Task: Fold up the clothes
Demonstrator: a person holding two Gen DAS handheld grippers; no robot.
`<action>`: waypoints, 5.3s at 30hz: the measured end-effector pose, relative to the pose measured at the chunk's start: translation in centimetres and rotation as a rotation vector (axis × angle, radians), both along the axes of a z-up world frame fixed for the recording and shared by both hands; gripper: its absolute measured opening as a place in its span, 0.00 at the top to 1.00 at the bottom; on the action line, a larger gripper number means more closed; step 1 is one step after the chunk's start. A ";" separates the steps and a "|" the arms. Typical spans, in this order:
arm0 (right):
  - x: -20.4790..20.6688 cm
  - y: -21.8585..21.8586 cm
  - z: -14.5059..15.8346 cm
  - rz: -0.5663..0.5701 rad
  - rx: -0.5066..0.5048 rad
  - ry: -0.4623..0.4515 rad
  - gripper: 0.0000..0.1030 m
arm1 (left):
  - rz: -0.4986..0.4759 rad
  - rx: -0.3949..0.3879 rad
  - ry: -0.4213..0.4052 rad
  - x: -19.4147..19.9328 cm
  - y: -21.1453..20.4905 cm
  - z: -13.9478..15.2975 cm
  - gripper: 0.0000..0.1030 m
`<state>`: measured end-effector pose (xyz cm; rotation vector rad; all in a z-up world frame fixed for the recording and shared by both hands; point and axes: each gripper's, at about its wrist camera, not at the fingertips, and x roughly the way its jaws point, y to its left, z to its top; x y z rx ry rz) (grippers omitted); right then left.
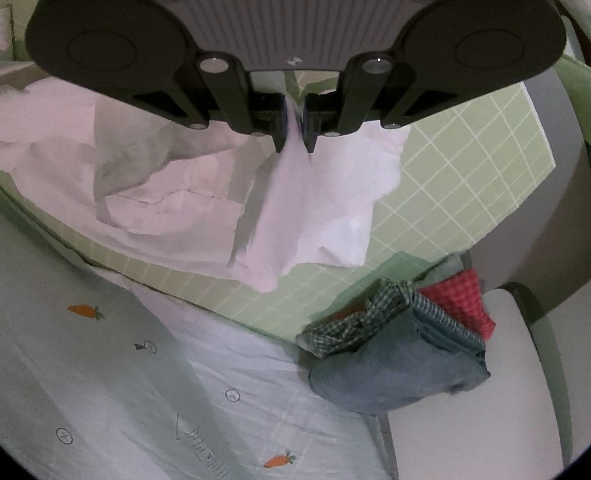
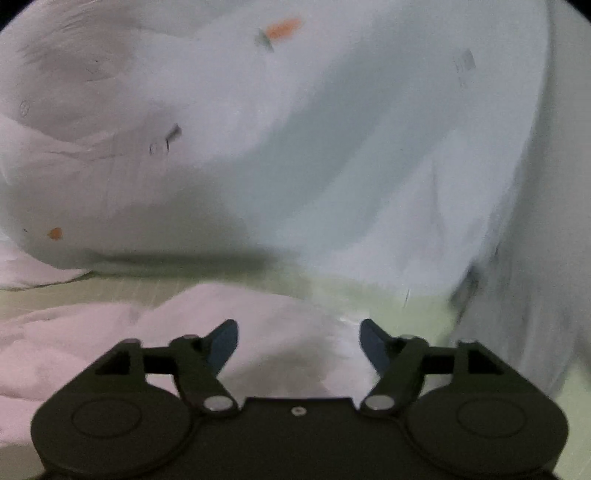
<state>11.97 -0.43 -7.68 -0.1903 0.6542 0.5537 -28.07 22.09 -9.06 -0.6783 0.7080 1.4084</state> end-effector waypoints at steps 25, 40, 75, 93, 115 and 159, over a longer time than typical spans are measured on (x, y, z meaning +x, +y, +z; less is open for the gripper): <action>0.3 -1.2 -11.5 -0.239 0.315 0.545 0.67 | 0.056 -0.140 -0.145 -1.4 2.9 -2.1 0.71; 0.6 1.6 -11.2 -0.212 0.233 0.521 0.70 | 0.109 -0.294 -0.160 0.3 7.5 -9.4 0.85; 1.6 -12.9 2.5 -0.081 0.310 -0.016 0.85 | 0.204 0.010 -0.293 -0.8 6.4 3.8 0.95; -1.2 -15.4 -6.3 -0.245 0.067 0.250 0.13 | 0.337 -0.262 -0.224 -5.6 -0.6 -2.4 0.93; -1.3 -6.2 -9.8 -0.121 -0.007 0.304 0.00 | 0.165 -0.431 -0.175 0.0 1.1 -8.1 0.54; 15.3 17.7 -9.4 -0.117 0.087 0.213 0.00 | 0.136 -0.100 -0.276 9.4 27.8 -2.6 0.18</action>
